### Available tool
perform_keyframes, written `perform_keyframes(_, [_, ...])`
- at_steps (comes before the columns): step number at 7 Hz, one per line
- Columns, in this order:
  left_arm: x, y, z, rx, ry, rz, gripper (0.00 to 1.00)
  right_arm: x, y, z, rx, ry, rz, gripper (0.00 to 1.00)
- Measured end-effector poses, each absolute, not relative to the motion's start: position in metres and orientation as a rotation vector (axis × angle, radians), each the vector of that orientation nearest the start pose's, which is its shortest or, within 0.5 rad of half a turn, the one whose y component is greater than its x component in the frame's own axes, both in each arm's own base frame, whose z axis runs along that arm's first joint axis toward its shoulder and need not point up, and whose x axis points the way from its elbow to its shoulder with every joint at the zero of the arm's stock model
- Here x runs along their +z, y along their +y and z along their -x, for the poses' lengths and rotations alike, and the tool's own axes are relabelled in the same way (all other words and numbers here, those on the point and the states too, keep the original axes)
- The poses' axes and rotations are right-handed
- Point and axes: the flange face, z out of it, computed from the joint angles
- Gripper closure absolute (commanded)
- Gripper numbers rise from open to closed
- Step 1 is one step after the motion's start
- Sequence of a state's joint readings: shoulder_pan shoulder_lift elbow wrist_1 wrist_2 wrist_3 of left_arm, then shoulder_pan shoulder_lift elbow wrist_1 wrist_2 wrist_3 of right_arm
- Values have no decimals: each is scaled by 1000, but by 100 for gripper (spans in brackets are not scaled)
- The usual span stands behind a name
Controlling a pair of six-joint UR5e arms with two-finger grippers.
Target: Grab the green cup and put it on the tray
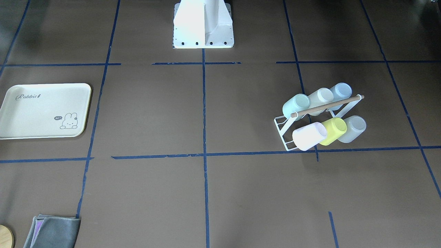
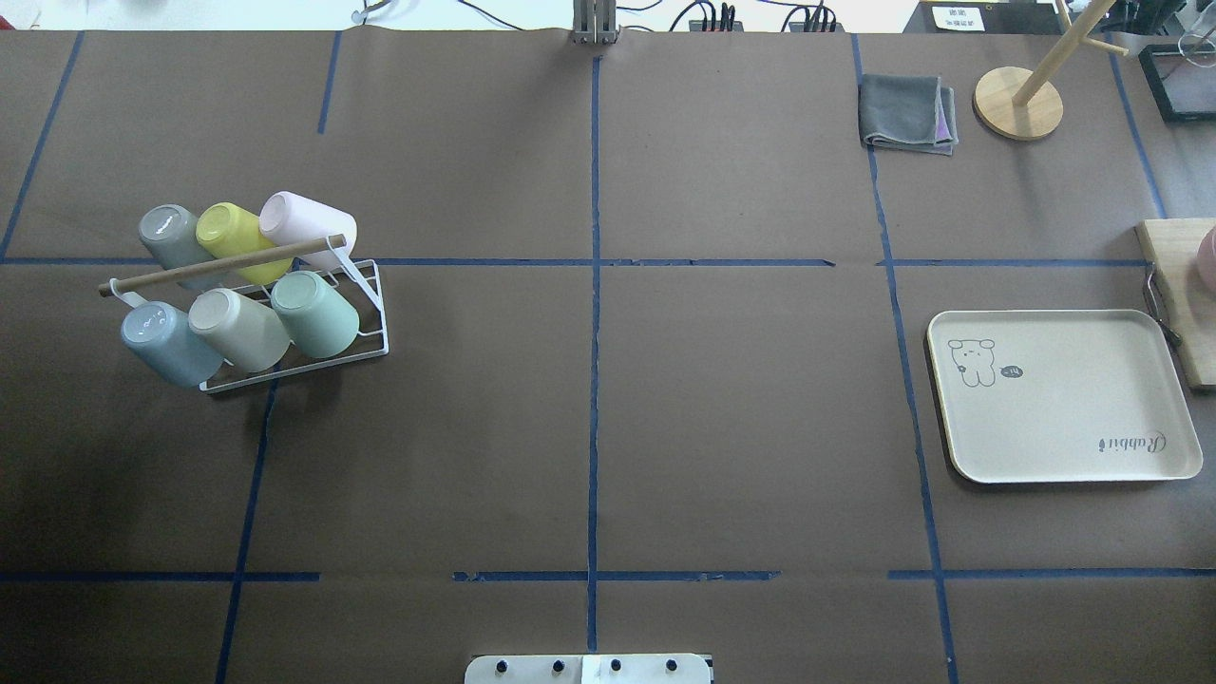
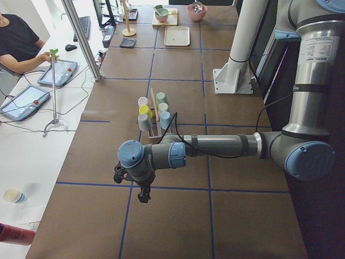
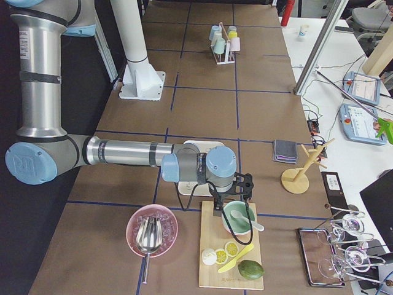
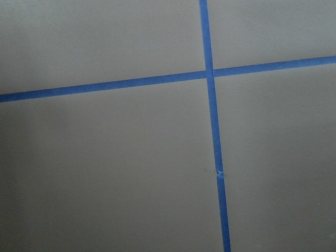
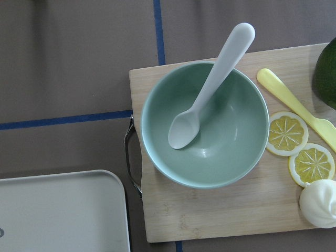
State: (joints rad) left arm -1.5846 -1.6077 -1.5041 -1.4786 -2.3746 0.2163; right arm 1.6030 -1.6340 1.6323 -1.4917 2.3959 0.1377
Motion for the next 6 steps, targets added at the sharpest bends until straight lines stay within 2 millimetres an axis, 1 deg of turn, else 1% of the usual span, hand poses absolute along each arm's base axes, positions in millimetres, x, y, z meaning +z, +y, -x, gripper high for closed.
perform_keyframes(6, [675,-500,69,145,810,14,0,633,-481,-74,116,-826,-53,0])
